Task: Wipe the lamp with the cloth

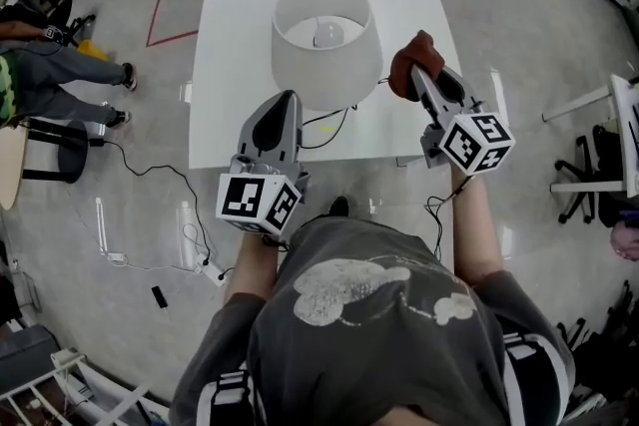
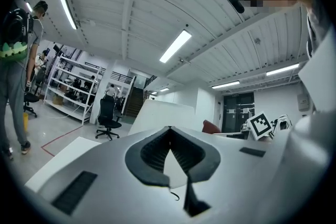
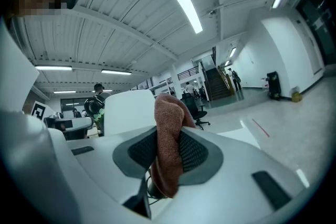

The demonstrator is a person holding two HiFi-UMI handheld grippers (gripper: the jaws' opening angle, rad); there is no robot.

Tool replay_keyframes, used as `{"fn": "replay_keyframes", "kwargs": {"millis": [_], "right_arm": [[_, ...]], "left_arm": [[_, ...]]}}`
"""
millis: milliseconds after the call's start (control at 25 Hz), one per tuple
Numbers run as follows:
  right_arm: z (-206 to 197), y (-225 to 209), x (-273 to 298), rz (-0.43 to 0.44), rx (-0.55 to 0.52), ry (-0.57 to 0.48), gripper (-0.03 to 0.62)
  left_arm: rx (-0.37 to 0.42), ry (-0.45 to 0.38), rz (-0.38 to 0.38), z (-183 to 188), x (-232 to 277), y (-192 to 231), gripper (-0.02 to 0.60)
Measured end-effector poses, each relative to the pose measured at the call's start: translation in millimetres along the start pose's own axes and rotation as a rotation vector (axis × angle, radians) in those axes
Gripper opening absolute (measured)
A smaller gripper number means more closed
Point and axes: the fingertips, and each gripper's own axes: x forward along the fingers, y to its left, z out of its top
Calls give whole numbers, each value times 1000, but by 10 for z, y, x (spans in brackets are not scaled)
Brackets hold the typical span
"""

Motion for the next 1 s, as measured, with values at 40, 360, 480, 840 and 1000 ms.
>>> {"fn": "replay_keyframes", "kwargs": {"millis": [40, 360, 480, 840, 1000], "right_arm": [[51, -23, 63, -5, -9, -6, 97], [231, -147, 546, 95, -41, -5, 97], [316, -194, 767, 174, -81, 11, 97], [921, -26, 1442, 530, -296, -21, 97], [1090, 307, 1654, 706, -335, -51, 97]], "left_arm": [[-9, 4, 0, 3, 7, 49, 8], [-13, 23, 51, -33, 136, 160, 8], [0, 9, 115, -6, 190, 189, 8], [43, -44, 308, 31, 275, 79, 8], [56, -54, 368, 19, 266, 73, 8]]}}
